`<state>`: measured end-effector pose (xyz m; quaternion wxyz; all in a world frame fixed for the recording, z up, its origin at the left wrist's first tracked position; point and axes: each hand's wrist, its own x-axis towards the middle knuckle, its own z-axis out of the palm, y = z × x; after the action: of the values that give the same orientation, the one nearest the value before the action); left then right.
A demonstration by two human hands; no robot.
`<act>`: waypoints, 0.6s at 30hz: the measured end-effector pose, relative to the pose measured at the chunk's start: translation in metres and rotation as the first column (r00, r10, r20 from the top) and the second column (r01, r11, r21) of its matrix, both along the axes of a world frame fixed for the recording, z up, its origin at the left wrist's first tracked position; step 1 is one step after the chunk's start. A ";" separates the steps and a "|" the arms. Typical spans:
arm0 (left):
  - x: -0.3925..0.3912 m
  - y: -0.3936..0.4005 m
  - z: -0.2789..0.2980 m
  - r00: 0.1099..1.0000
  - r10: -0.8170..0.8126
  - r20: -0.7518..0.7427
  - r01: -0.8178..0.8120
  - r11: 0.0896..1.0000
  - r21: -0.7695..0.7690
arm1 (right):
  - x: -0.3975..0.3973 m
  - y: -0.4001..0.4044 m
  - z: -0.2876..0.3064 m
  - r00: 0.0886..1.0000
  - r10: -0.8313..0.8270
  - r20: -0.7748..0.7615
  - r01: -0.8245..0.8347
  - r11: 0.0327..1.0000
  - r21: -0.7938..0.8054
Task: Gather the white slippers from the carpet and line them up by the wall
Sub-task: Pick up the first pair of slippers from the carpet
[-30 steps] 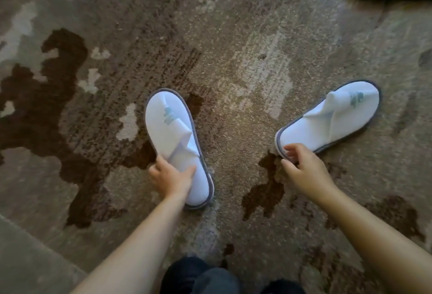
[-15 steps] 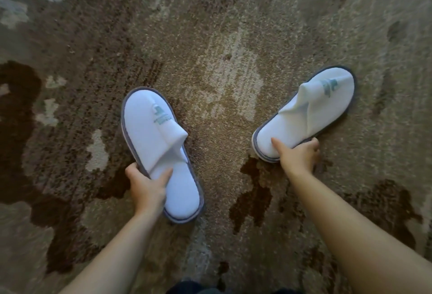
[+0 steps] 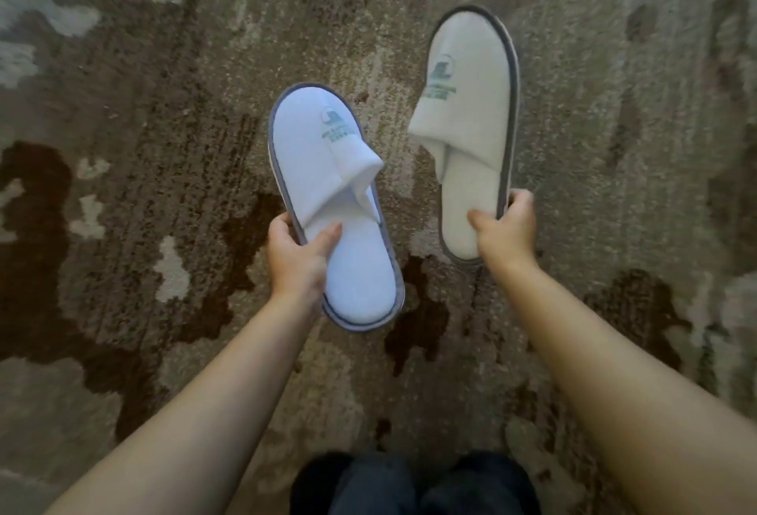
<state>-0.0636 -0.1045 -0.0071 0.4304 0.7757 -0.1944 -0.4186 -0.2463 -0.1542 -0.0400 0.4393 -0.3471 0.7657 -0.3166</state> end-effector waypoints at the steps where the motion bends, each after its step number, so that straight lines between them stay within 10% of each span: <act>1: -0.006 -0.002 0.020 0.999 0.001 -0.032 -0.001 1.000 -0.003 | -0.006 0.005 0.021 1.000 0.001 0.022 -0.001 1.000 -0.026; 18: -0.107 -0.051 0.573 0.918 -0.393 -0.053 0.376 0.905 -0.201 | -0.132 0.055 0.577 0.980 -0.186 0.067 0.198 0.932 -0.302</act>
<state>-0.1707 -0.1558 0.5656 0.4185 0.6583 -0.3619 -0.5104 -0.3784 -0.0990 0.5371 0.3612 -0.3286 0.7289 -0.4798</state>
